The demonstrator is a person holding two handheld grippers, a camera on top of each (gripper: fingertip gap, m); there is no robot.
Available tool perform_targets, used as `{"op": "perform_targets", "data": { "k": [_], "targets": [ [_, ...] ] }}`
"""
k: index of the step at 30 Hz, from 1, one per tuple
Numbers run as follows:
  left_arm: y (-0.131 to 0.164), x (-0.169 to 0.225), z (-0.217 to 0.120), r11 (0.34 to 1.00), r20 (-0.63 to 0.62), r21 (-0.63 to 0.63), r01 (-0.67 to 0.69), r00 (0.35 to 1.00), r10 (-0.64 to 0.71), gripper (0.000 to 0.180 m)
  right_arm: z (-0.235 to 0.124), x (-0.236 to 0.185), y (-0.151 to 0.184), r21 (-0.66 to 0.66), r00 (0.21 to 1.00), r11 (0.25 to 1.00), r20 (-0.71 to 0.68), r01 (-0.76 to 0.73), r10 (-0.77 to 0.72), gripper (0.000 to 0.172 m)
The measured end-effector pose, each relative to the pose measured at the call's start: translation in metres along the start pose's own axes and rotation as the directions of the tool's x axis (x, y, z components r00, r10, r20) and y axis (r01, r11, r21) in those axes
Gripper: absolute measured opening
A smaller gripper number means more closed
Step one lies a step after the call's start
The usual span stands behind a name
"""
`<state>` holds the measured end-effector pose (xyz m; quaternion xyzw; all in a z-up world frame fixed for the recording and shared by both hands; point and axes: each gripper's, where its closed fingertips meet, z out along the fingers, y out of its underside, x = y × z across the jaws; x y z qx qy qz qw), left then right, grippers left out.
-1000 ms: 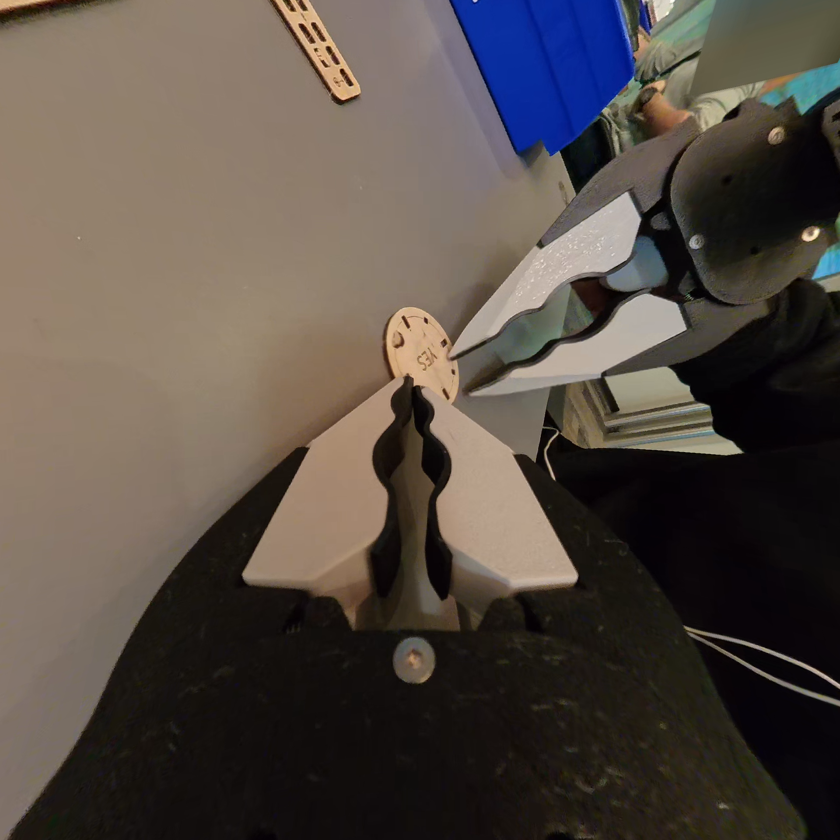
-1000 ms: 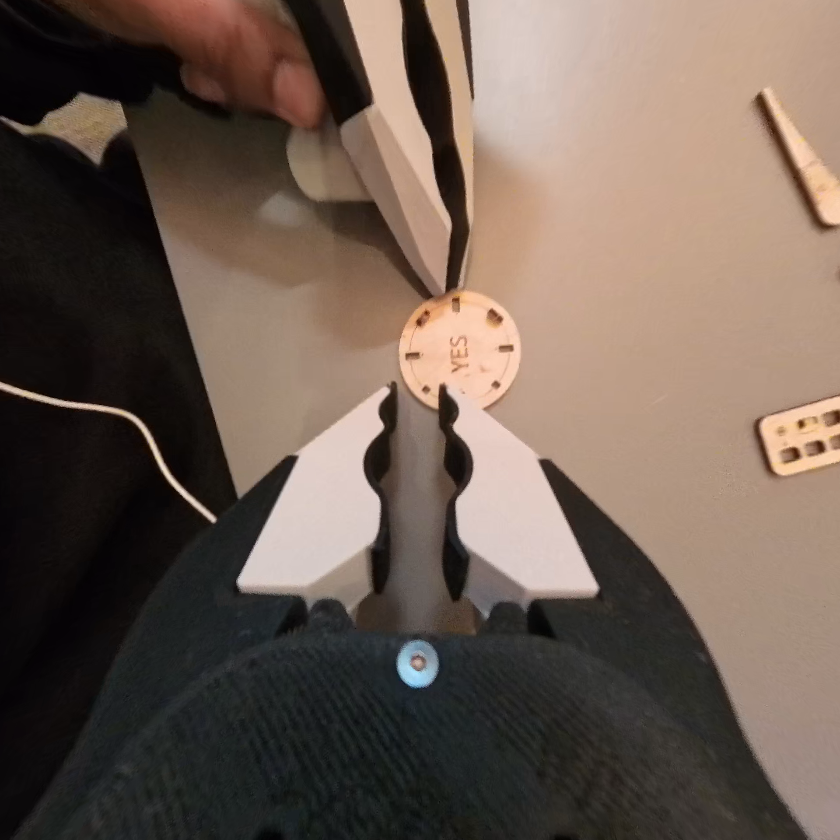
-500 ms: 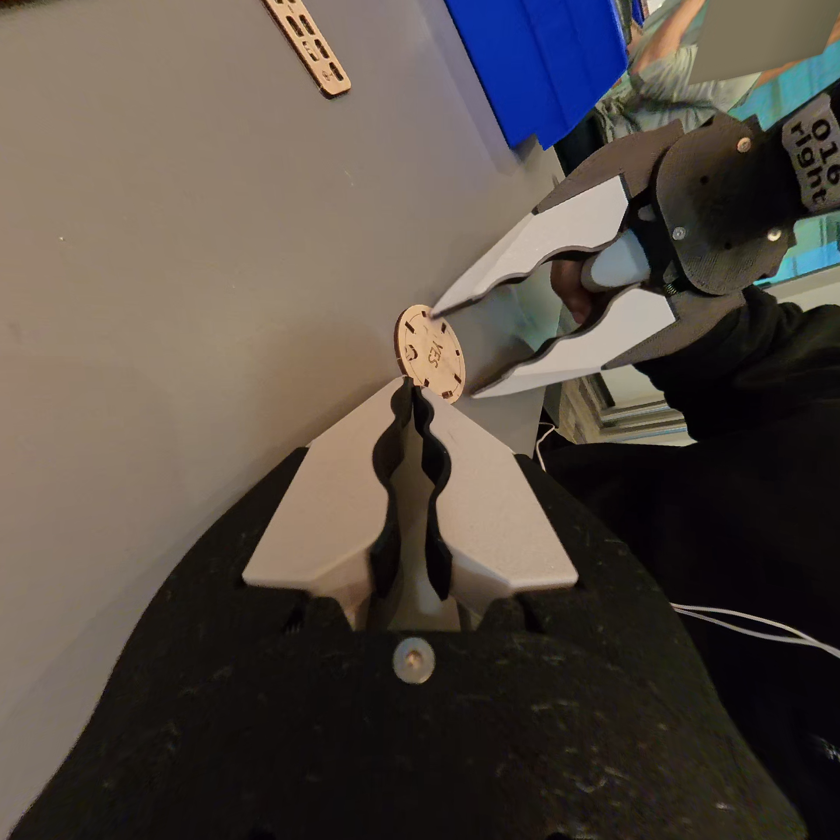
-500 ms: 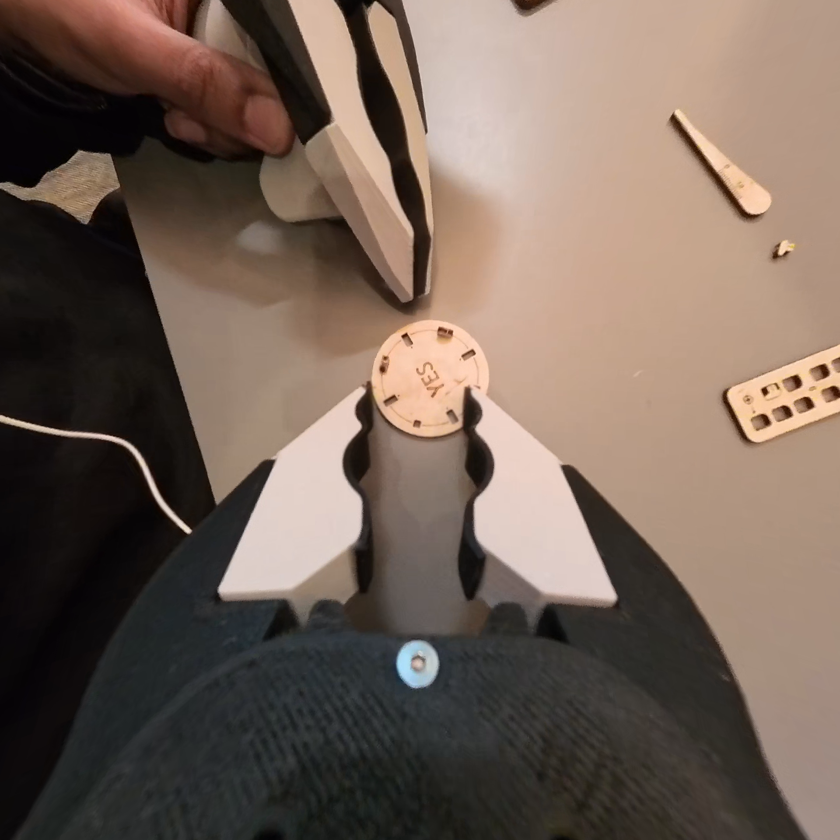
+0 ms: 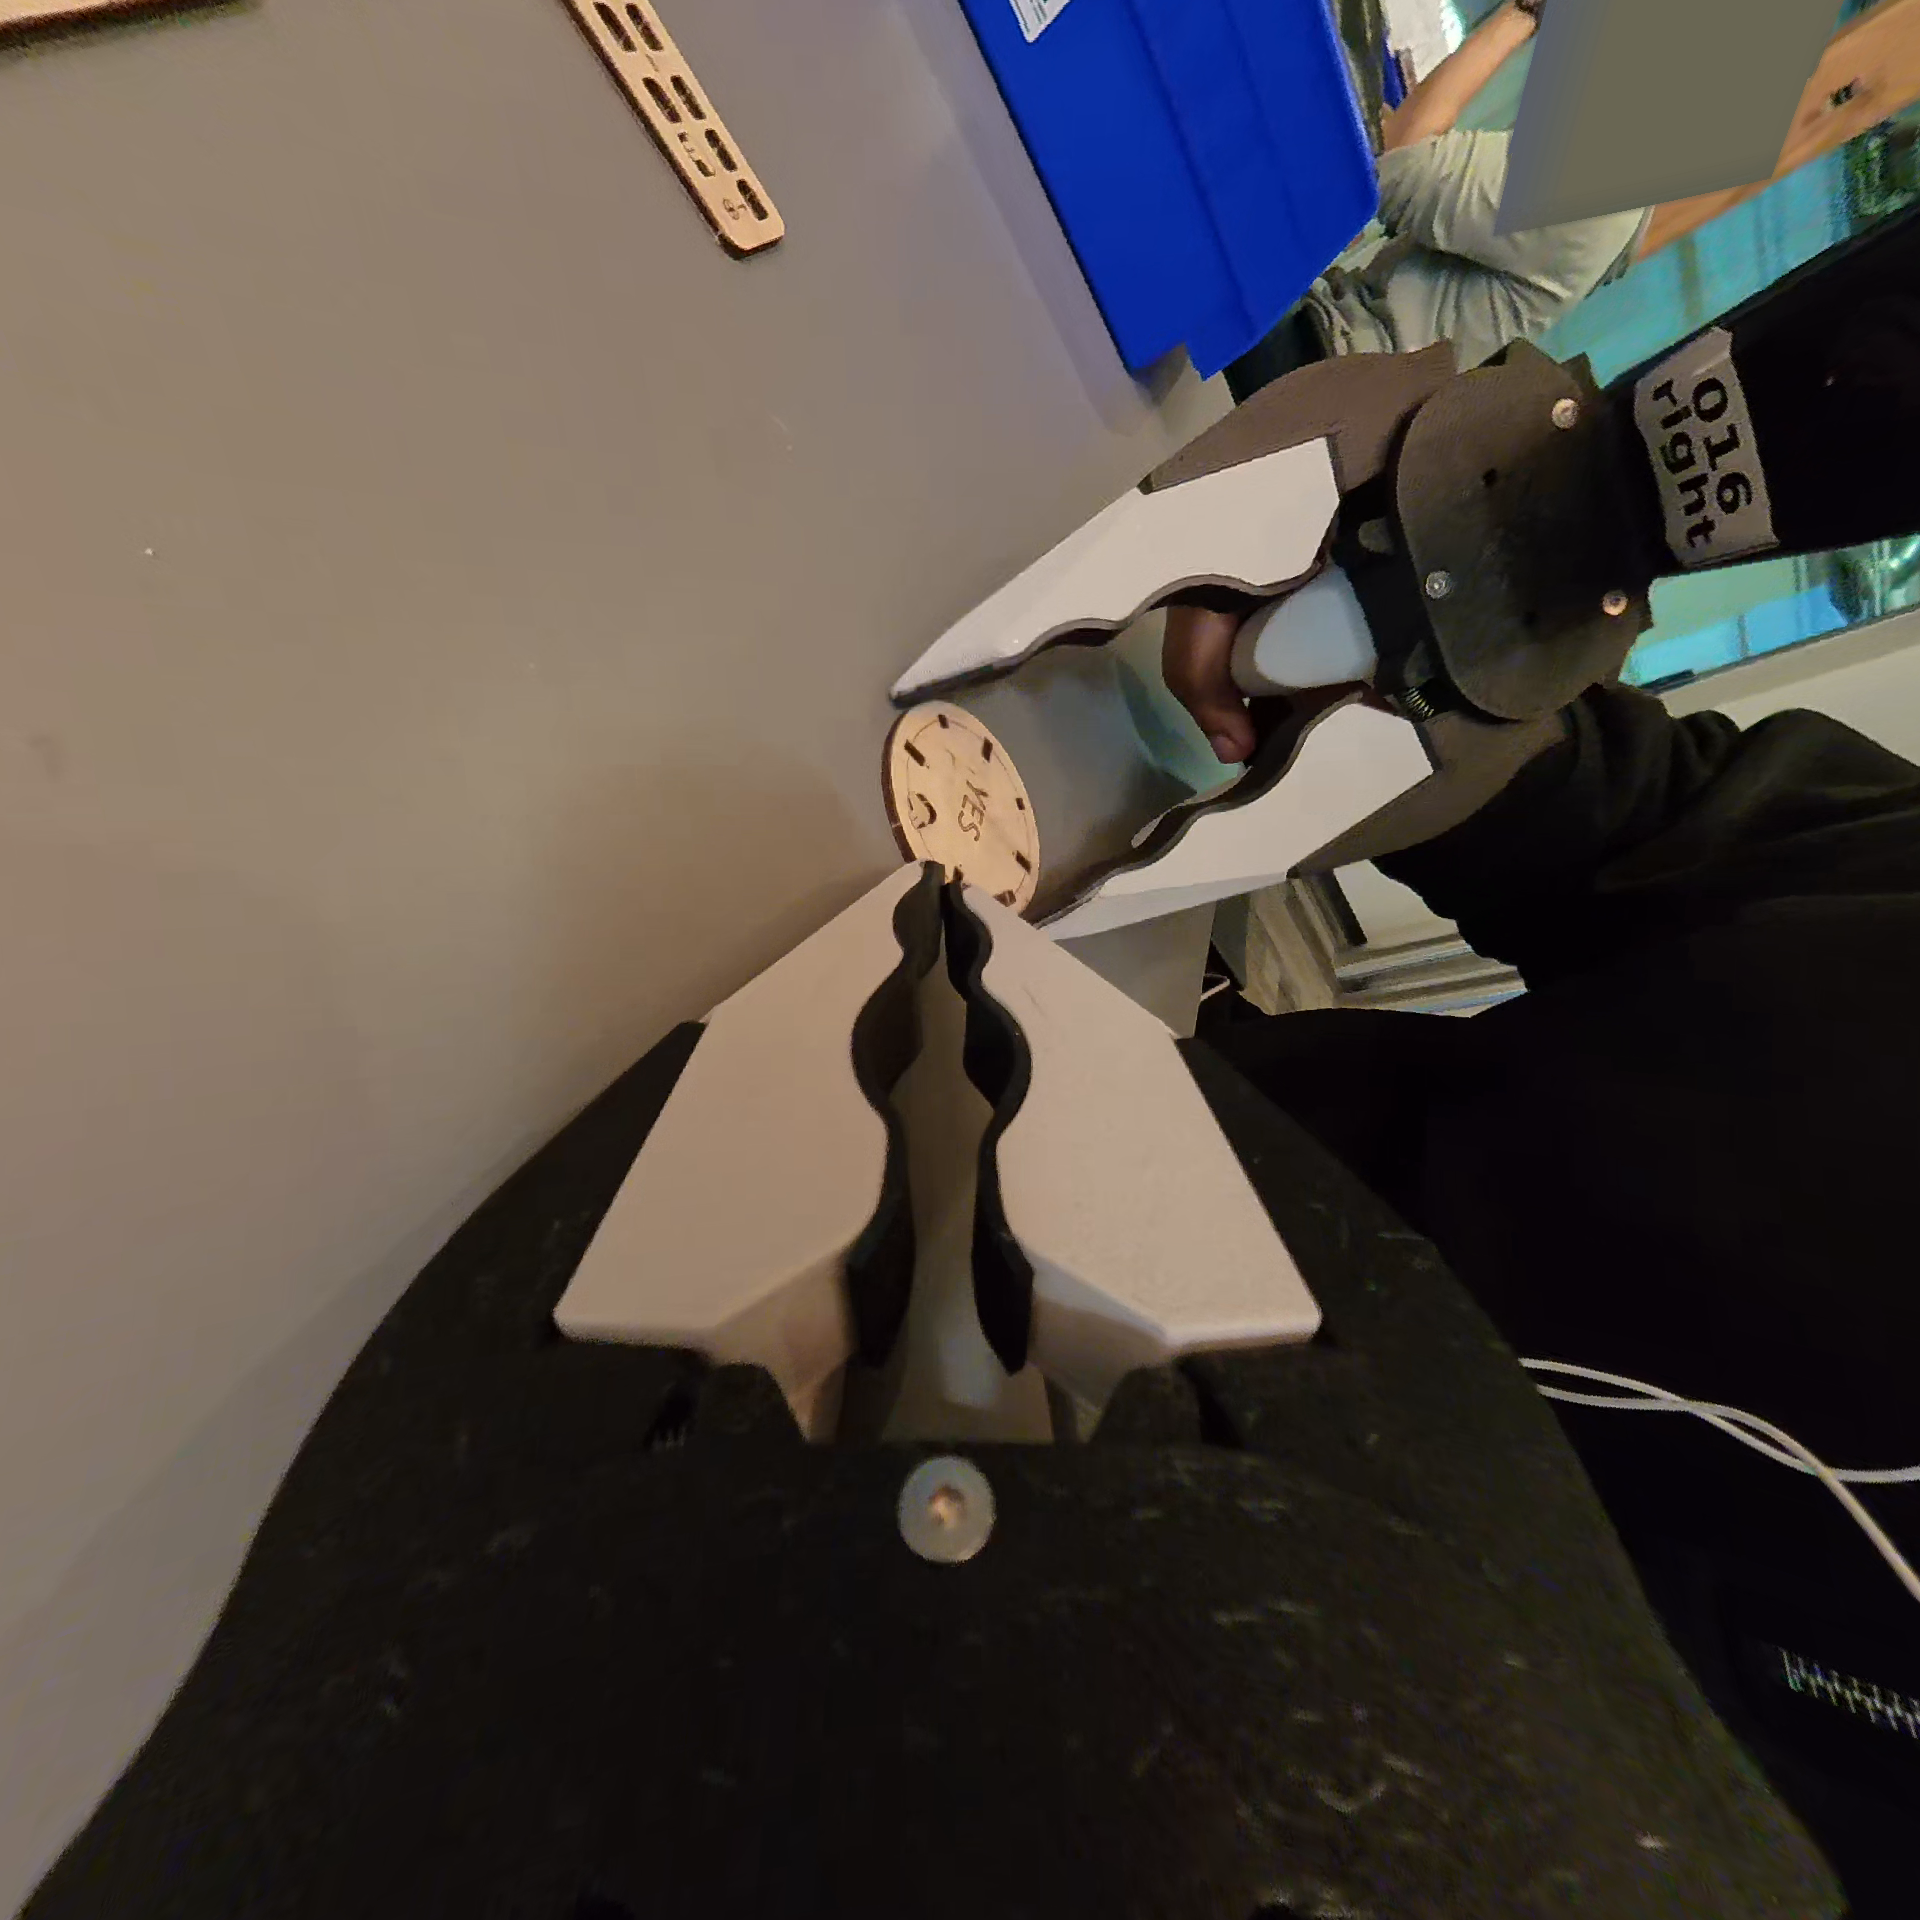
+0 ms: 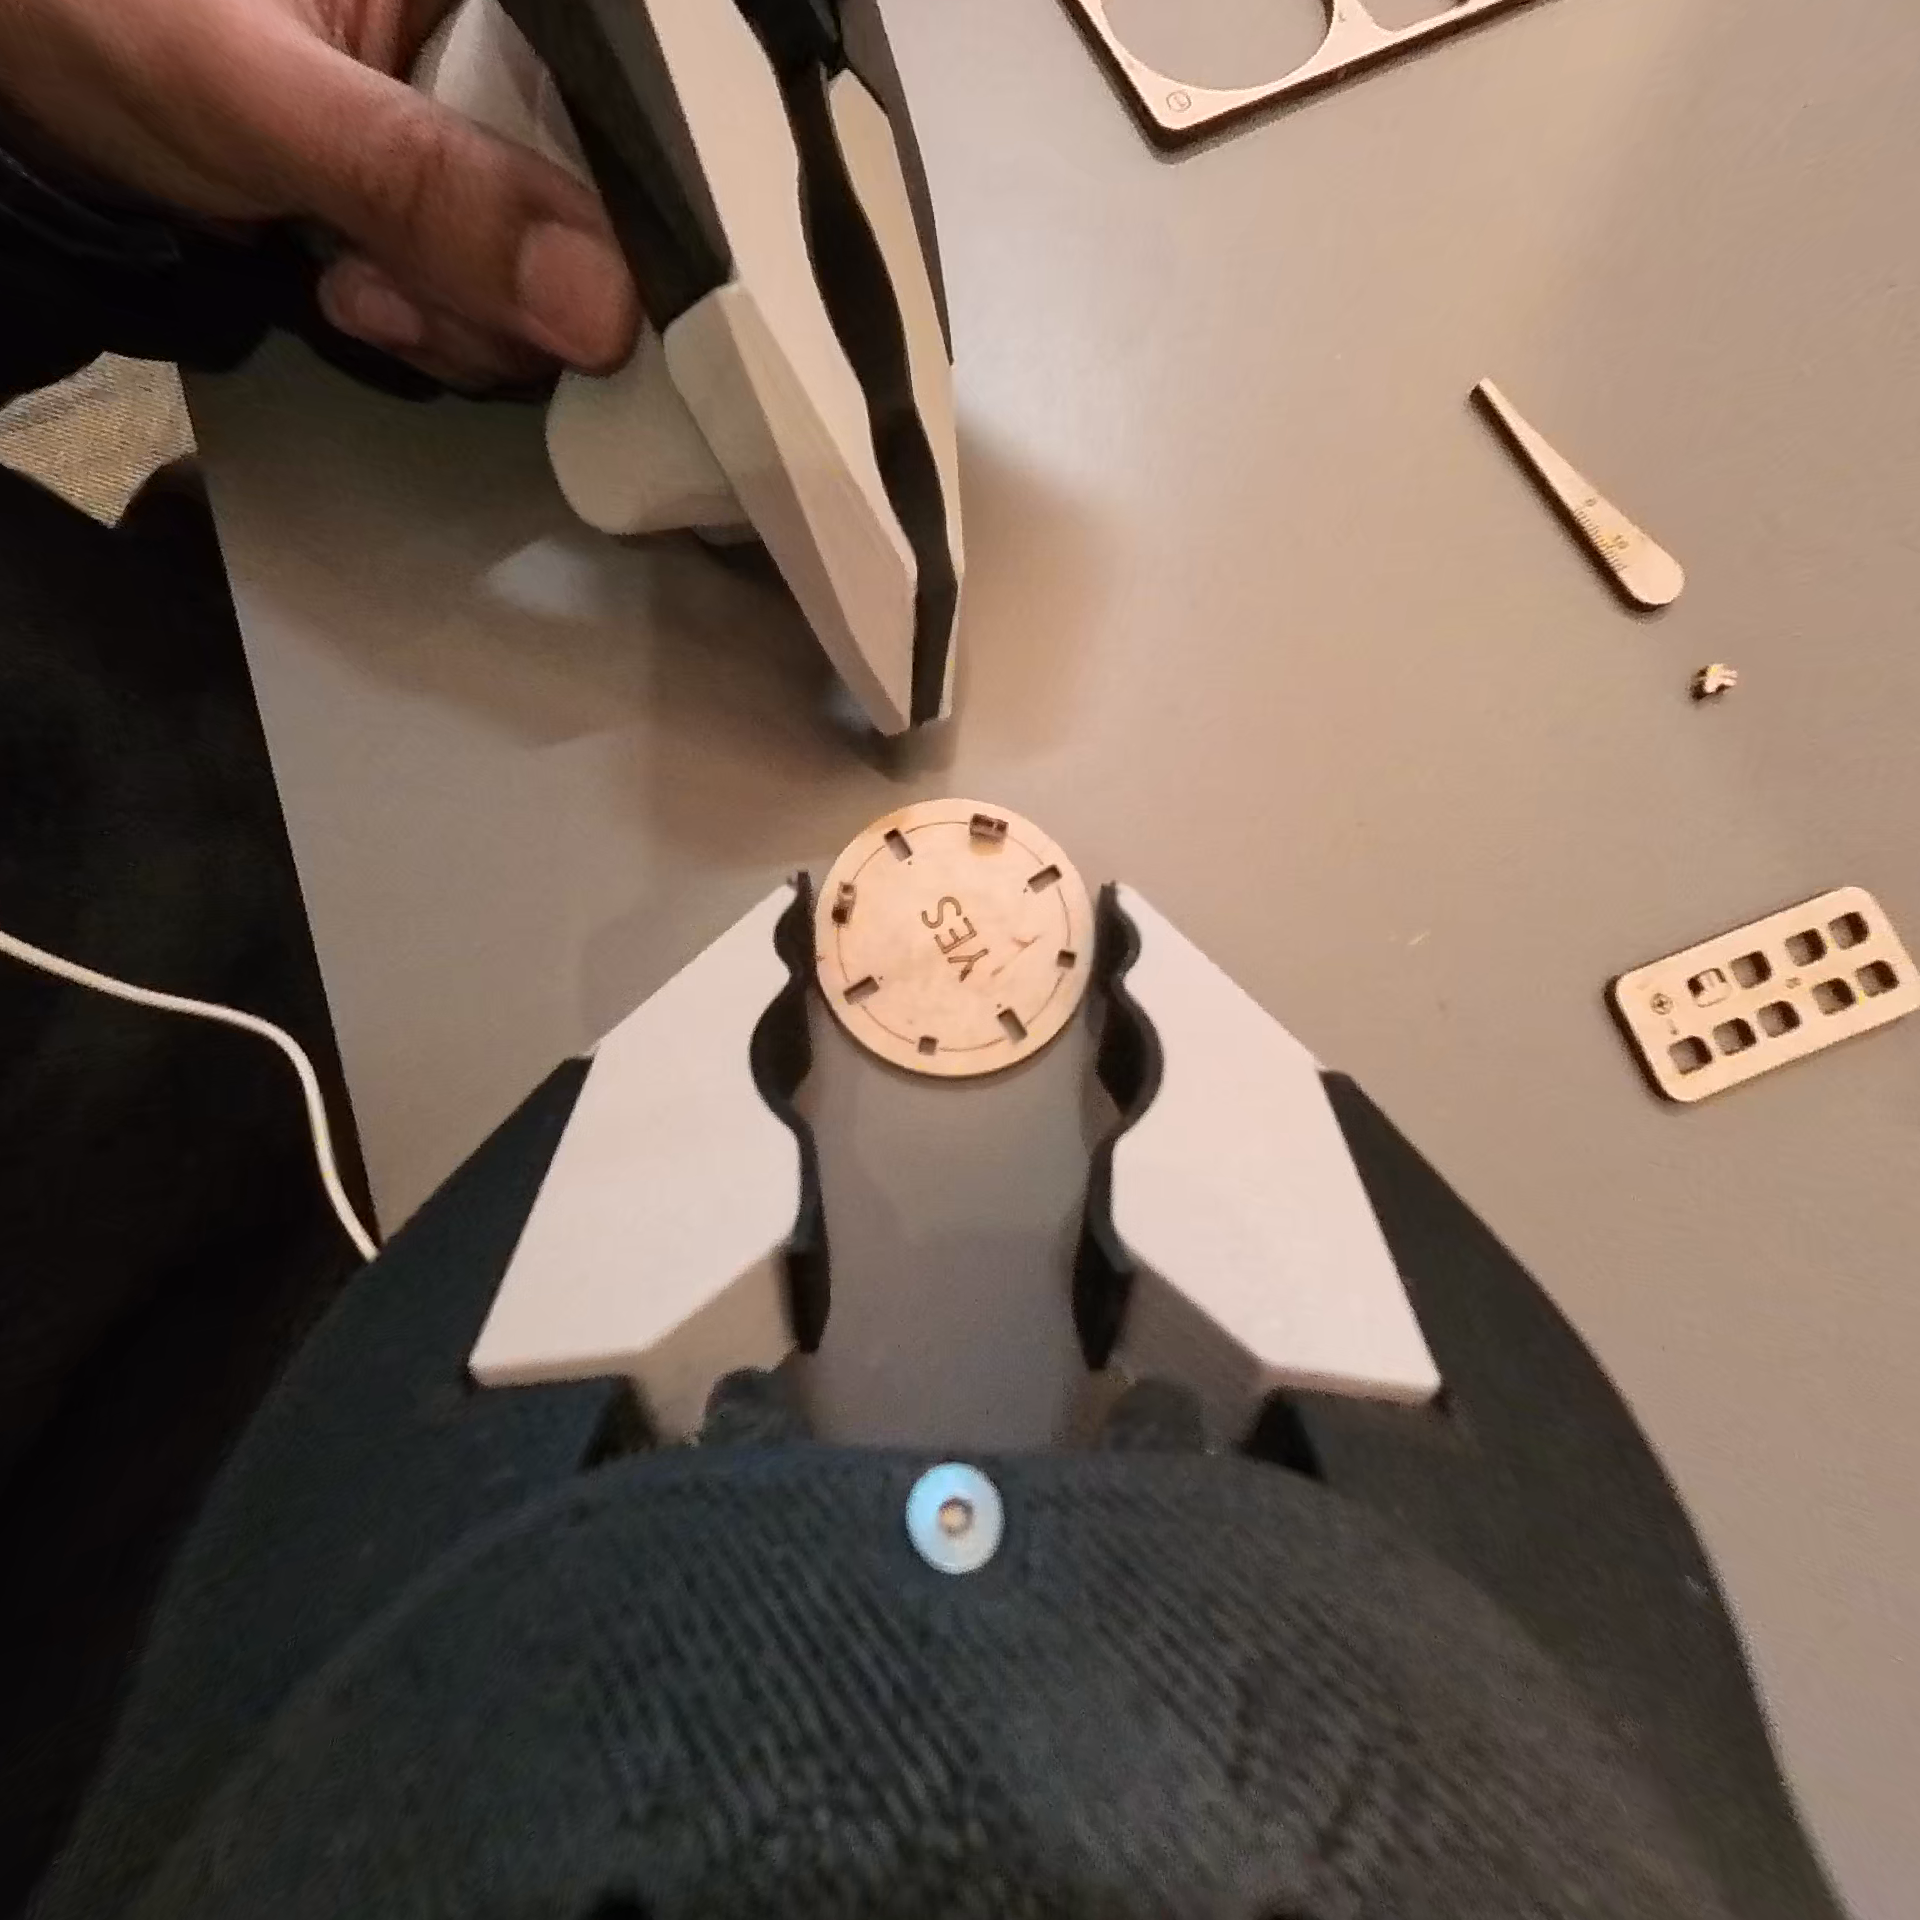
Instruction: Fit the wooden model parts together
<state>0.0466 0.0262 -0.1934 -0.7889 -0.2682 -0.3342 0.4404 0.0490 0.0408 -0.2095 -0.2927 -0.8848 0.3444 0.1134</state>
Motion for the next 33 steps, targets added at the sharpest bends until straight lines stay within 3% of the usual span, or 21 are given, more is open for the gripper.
{"op": "perform_targets", "data": {
  "k": [4,6,9,14,19,29,33],
  "targets": [
    [0.000,0.001,0.000,1.000,0.001,-0.003,-0.009,1.000,0.009,0.000,-0.003,-0.001,-0.003,0.048,0.999,0.998,0.034,-0.035,0.033,0.066],
    [0.001,0.001,0.001,1.000,0.008,-0.004,-0.024,1.000,0.024,0.000,-0.008,-0.001,-0.013,0.133,0.998,0.989,0.037,-0.063,0.058,0.064],
    [0.001,0.002,0.001,0.998,0.033,0.000,-0.066,0.997,0.066,0.000,-0.013,0.010,-0.020,0.207,0.995,0.974,-0.008,-0.091,0.095,0.045],
    [0.002,0.017,0.008,0.994,0.000,0.024,-0.105,0.994,0.105,0.000,-0.009,0.022,-0.015,0.201,0.990,0.977,-0.105,-0.069,0.091,0.000],
    [0.009,0.003,0.016,0.990,0.153,-0.050,-0.135,0.978,0.141,0.000,-0.005,0.014,-0.018,0.187,0.993,0.982,-0.114,-0.001,0.022,0.000],
    [0.005,0.006,0.016,0.984,0.173,-0.027,-0.177,0.968,0.179,0.000,0.001,0.011,-0.013,0.147,0.997,0.987,-0.035,-0.069,0.074,0.000],
    [0.010,0.003,0.021,0.978,0.205,-0.077,-0.192,0.957,0.204,0.000,0.003,0.012,-0.012,0.130,0.996,0.989,-0.047,-0.070,0.077,0.000]
  ]
}}
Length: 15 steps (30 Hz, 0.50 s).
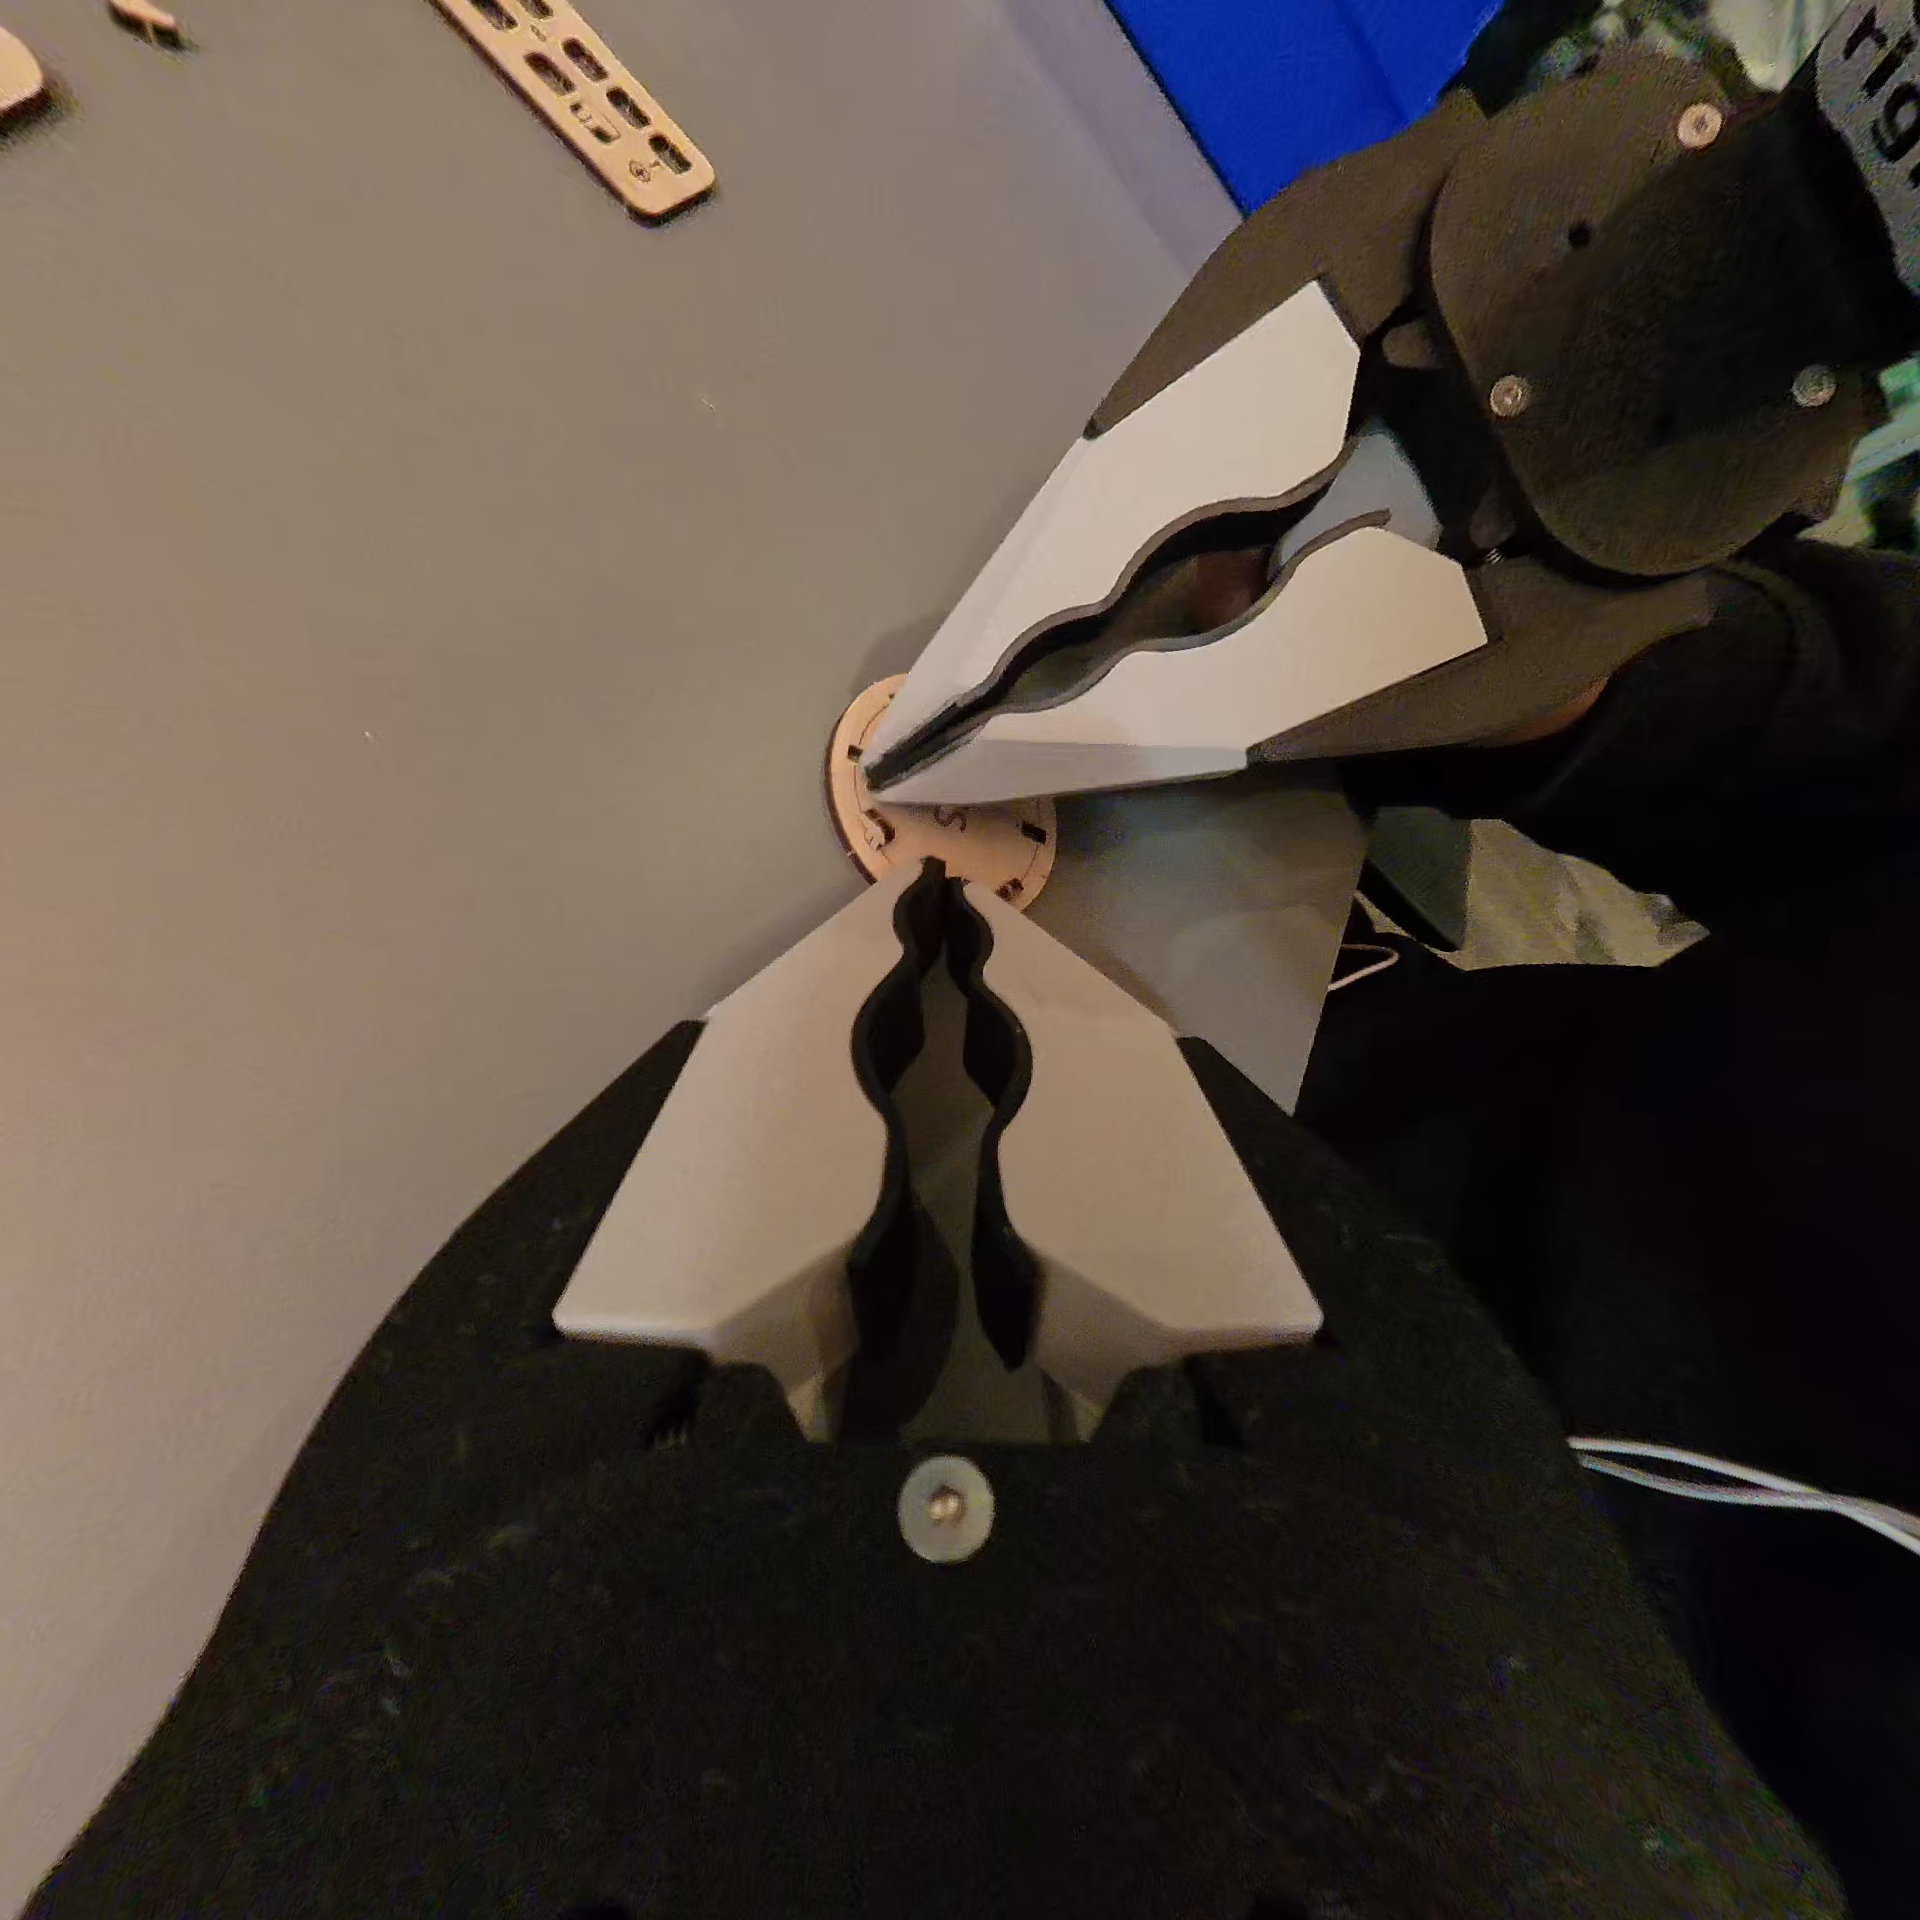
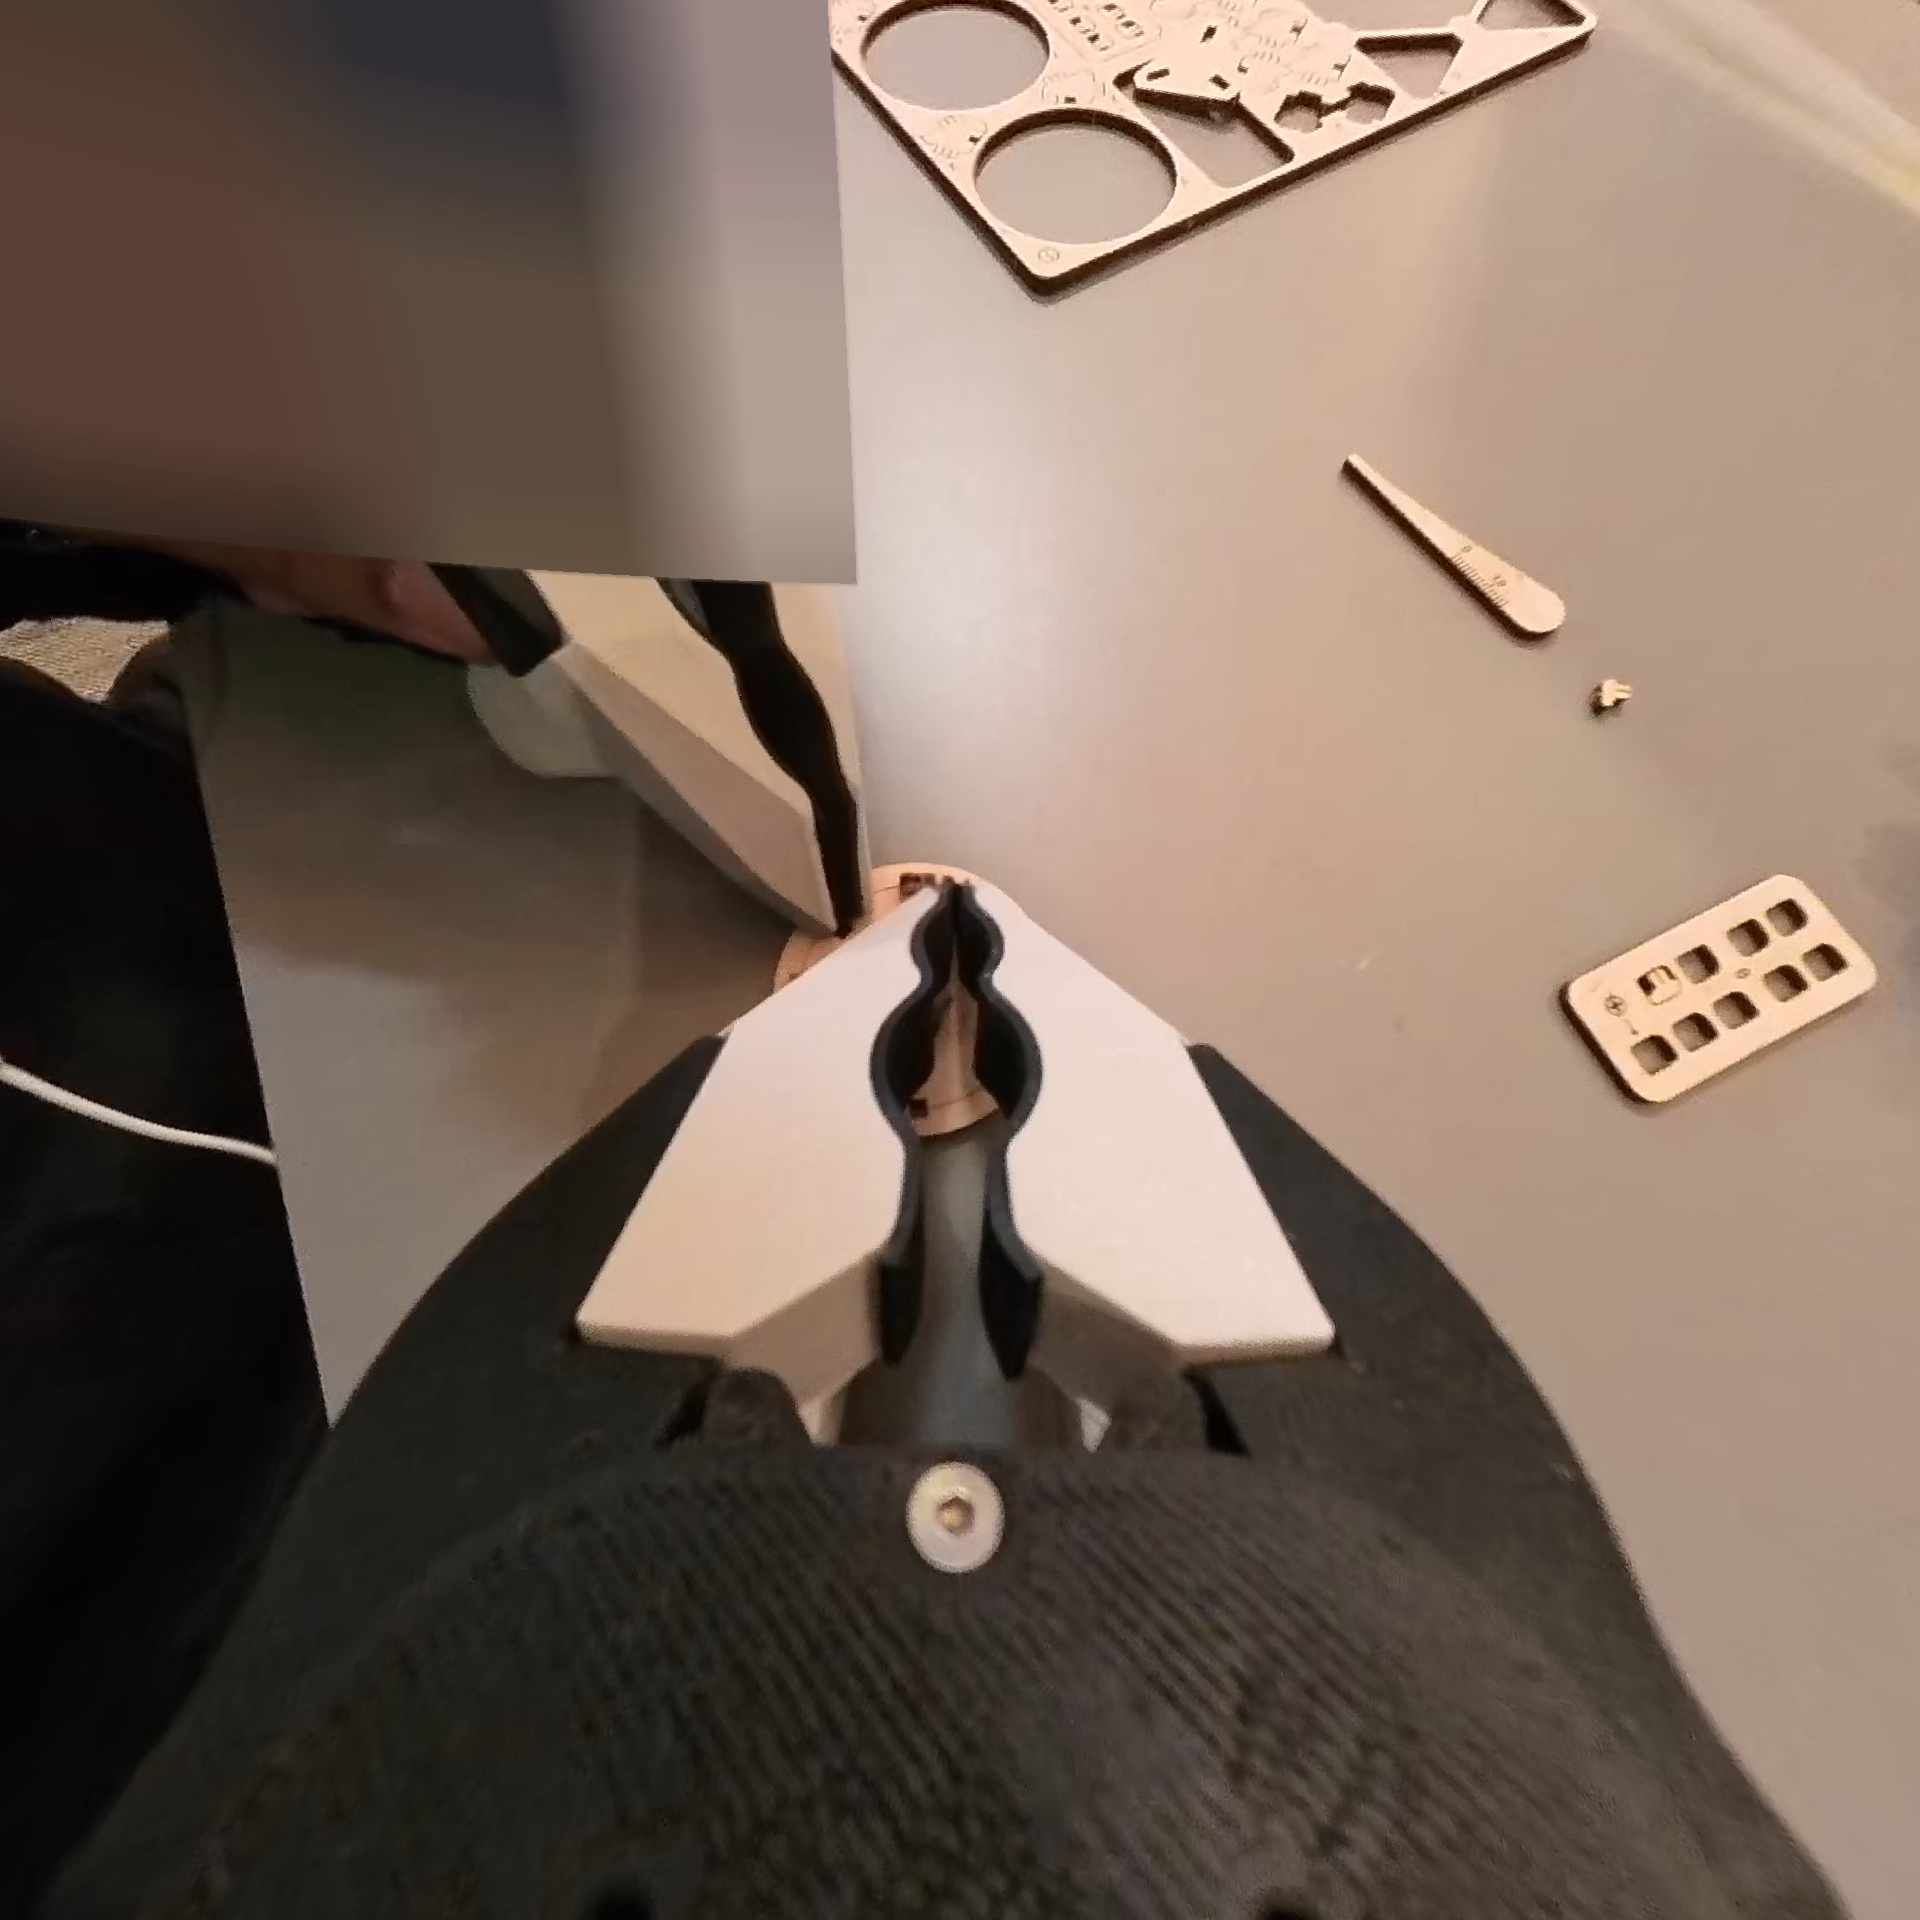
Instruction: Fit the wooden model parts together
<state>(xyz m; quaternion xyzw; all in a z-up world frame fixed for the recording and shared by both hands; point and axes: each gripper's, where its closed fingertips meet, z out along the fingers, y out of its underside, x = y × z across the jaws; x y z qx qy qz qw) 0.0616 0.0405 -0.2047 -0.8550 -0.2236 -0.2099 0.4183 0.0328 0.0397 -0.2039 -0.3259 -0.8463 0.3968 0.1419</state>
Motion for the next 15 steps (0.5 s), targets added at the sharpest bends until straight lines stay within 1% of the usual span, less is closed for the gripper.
{"op": "perform_targets", "data": {
  "k": [6,12,13,15],
  "targets": [
    [0.001,0.000,0.000,1.000,-0.001,0.000,0.006,1.000,-0.006,0.000,-0.004,0.000,-0.004,0.034,1.000,0.999,0.018,-0.018,0.018,0.000],
    [0.001,0.000,0.000,0.998,0.063,-0.001,-0.058,0.996,0.058,0.000,-0.006,-0.003,-0.016,0.079,0.998,0.997,0.065,0.004,-0.009,0.000],
    [0.001,0.000,0.000,0.998,0.069,-0.001,-0.062,0.996,0.062,0.000,-0.005,-0.004,-0.016,0.077,0.997,0.997,0.083,0.000,-0.007,0.000],
    [0.002,0.000,0.000,0.998,0.071,-0.001,-0.061,0.996,0.061,0.000,0.000,-0.010,-0.006,0.015,0.990,1.000,0.143,0.004,-0.006,0.000]
  ]
}}
